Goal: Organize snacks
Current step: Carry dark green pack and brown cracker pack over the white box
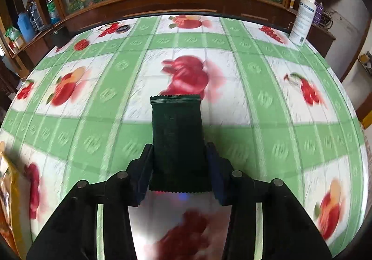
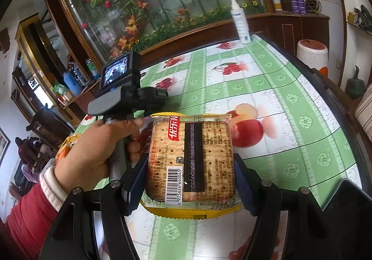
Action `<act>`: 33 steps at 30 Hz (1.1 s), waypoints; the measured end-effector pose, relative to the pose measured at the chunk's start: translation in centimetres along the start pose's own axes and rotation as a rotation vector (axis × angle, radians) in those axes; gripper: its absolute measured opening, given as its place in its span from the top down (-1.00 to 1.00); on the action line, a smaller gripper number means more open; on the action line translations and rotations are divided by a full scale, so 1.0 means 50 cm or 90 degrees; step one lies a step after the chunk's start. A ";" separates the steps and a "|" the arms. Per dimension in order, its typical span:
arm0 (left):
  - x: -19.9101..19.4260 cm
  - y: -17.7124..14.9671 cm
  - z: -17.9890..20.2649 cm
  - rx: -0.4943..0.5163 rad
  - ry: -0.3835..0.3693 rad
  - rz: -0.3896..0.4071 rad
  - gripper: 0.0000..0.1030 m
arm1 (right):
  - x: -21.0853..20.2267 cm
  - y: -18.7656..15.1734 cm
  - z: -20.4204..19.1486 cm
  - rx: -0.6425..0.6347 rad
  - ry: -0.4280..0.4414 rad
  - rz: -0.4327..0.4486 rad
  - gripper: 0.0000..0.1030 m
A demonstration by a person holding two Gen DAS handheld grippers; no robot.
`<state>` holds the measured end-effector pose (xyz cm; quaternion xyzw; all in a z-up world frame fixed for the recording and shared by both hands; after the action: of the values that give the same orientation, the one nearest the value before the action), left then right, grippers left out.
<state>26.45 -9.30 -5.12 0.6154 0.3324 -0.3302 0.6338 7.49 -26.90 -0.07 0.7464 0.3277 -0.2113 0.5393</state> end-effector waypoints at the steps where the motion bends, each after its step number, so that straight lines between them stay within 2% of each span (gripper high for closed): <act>1: -0.011 -0.015 -0.007 0.005 -0.002 0.006 0.16 | 0.000 -0.003 -0.006 -0.003 0.003 -0.001 -0.36; 7: -0.093 -0.133 -0.057 0.027 -0.001 0.041 0.18 | -0.009 -0.029 -0.040 -0.017 0.018 0.000 -0.36; 17: -0.224 -0.319 -0.150 0.039 0.003 0.053 0.19 | -0.004 -0.089 -0.091 -0.041 0.044 -0.024 -0.35; 24: -0.283 -0.376 -0.200 0.032 0.017 0.078 0.19 | -0.007 -0.126 -0.143 -0.065 0.063 -0.033 -0.35; 33: -0.346 -0.400 -0.261 0.012 0.037 0.122 0.19 | -0.021 -0.144 -0.216 -0.105 0.088 -0.030 -0.35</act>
<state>-0.02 3.41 -2.31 0.6598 0.2869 -0.2534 0.6466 1.19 -15.51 -0.62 0.7044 0.3980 -0.1441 0.5698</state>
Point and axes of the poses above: each gripper's, at about its wrist camera, not at the fingertips, and x roughly the way its jaws point, z to its right, y to its top, the point moved 1 cm from there along x, roughly the way its jaws point, and after that the axes turned 5 degrees about -y, right-handed, at the moved point
